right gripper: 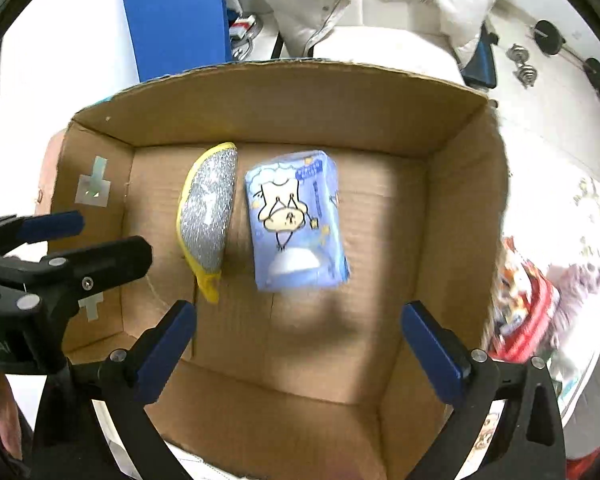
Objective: Organize soft objects
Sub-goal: 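Carry sponge and tissue pack into the box and open both tools, then grasp the orange chip bag with the left tool while the right tool grasps the green bag, then lower both bags into the box and open both tools, then grasp the red snack pack with the left tool while the right tool grasps the white bag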
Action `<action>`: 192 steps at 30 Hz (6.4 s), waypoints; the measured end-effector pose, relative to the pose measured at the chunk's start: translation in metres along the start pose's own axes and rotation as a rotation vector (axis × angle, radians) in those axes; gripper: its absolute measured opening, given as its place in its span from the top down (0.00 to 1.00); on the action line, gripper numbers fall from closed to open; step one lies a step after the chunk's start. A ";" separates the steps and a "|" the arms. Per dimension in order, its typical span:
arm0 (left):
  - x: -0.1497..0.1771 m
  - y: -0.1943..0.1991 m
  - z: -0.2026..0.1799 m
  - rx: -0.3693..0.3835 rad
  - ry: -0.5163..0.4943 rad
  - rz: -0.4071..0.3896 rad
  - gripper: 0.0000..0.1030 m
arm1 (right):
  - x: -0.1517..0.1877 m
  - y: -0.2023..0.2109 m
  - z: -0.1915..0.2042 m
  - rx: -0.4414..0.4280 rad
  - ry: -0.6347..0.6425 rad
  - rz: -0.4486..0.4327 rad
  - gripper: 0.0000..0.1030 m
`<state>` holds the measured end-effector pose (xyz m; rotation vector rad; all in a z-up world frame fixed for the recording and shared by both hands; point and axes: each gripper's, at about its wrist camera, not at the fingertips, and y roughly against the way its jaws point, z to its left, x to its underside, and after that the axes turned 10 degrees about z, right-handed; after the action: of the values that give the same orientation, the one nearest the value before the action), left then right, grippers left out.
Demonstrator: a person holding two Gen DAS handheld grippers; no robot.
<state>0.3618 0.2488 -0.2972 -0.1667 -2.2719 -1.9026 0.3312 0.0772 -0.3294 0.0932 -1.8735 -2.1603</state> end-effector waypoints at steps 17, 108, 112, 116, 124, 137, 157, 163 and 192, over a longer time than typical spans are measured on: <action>0.085 0.079 -0.104 -0.135 0.016 -0.266 0.03 | 0.054 0.055 -0.048 -0.190 -0.022 -0.149 0.00; 0.033 -0.071 0.050 -0.128 0.149 0.245 0.68 | -0.014 -0.069 0.073 -0.247 -0.003 0.210 0.64; 0.032 -0.081 0.055 -0.104 0.148 0.272 0.68 | -0.017 -0.083 0.087 -0.228 -0.003 0.238 0.64; 0.033 -0.087 0.059 -0.097 0.151 0.291 0.67 | -0.022 -0.089 0.095 -0.237 -0.004 0.250 0.64; 0.040 -0.072 0.058 -0.051 0.161 0.294 0.48 | -0.023 -0.079 0.097 -0.206 0.032 0.285 0.00; 0.084 0.018 0.027 -0.061 0.134 0.029 0.07 | 0.017 0.016 0.059 -0.029 0.014 0.059 0.00; 0.208 0.105 -0.023 -0.179 0.142 -0.368 0.06 | 0.138 0.129 0.036 0.030 0.007 -0.269 0.00; 0.221 0.115 -0.030 -0.170 0.154 -0.398 0.06 | 0.153 0.143 0.029 -0.012 0.007 -0.279 0.00; -0.024 -0.169 -0.355 -0.234 -0.215 0.157 0.06 | 0.104 0.020 -0.423 -0.110 -0.523 -0.003 0.00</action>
<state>0.3735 -0.1296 -0.4047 -0.5890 -2.0778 -2.1501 0.3317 -0.3573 -0.3626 -0.5407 -1.9917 -2.4530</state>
